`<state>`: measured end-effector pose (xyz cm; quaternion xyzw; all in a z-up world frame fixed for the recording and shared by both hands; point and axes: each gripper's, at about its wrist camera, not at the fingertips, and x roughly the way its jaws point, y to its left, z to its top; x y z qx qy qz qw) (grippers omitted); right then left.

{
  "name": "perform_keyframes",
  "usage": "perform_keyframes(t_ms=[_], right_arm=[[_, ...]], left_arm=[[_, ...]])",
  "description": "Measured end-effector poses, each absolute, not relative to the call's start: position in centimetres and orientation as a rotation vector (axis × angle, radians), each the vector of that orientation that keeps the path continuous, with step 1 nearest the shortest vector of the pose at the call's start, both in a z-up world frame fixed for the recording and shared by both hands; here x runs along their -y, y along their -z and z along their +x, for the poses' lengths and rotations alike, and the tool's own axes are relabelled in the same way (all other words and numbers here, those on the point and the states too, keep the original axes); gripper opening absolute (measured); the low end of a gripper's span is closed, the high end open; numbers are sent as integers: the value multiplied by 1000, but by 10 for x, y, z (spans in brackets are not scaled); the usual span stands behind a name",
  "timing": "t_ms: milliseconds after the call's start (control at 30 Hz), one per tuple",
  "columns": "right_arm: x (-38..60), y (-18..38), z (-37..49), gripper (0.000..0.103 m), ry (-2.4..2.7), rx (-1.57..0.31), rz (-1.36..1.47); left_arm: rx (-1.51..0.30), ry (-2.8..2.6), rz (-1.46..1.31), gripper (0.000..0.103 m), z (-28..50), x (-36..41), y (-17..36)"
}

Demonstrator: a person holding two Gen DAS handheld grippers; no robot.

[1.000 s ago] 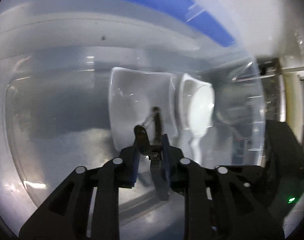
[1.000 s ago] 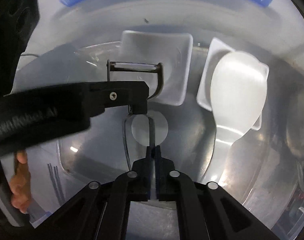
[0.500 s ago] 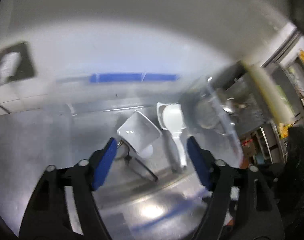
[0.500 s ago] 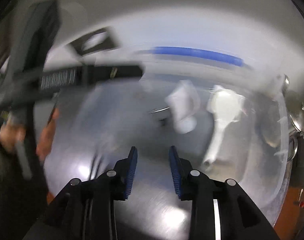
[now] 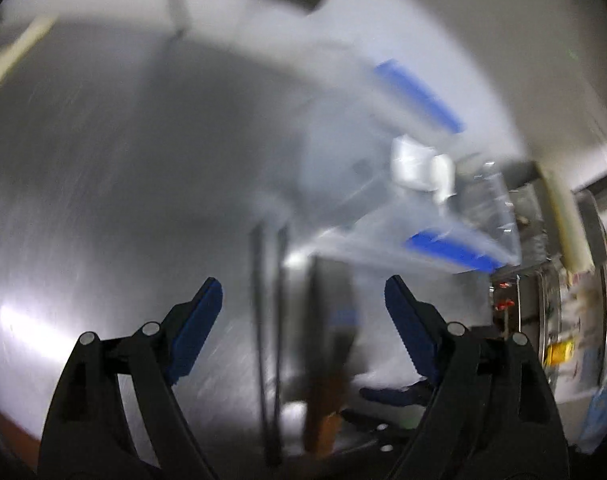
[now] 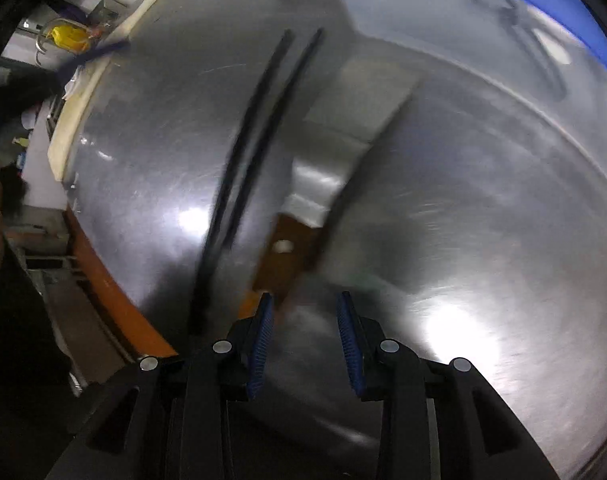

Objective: Organize utensils
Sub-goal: 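Move the right gripper to the wooden-handled scraper and grasp its handle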

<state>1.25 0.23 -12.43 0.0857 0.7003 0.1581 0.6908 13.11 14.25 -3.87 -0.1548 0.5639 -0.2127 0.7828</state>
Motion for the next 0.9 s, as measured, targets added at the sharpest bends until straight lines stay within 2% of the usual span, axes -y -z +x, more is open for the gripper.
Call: perform_keyframes(t_ms=[100, 167, 367, 433, 467, 700, 900], right_arm=[[-17, 114, 12, 36, -356, -1541, 202], [-23, 112, 14, 46, -342, -1537, 200], [-35, 131, 16, 46, -260, -1560, 159], [-40, 130, 15, 44, -253, -1548, 132], [-41, 130, 14, 33, -254, -1537, 133], [-26, 131, 8, 26, -260, -1537, 277], [-4, 124, 0, 25, -314, -1549, 434]], left_arm=[[-1266, 424, -394, 80, 121, -163, 60], [-1285, 413, -413, 80, 116, -170, 69], [-1303, 453, -422, 80, 110, -166, 76], [-1313, 475, -414, 80, 110, -161, 79], [-1318, 484, -414, 80, 111, -159, 80], [-1388, 577, -443, 80, 115, -130, 94], [-1483, 701, -506, 80, 116, -83, 112]])
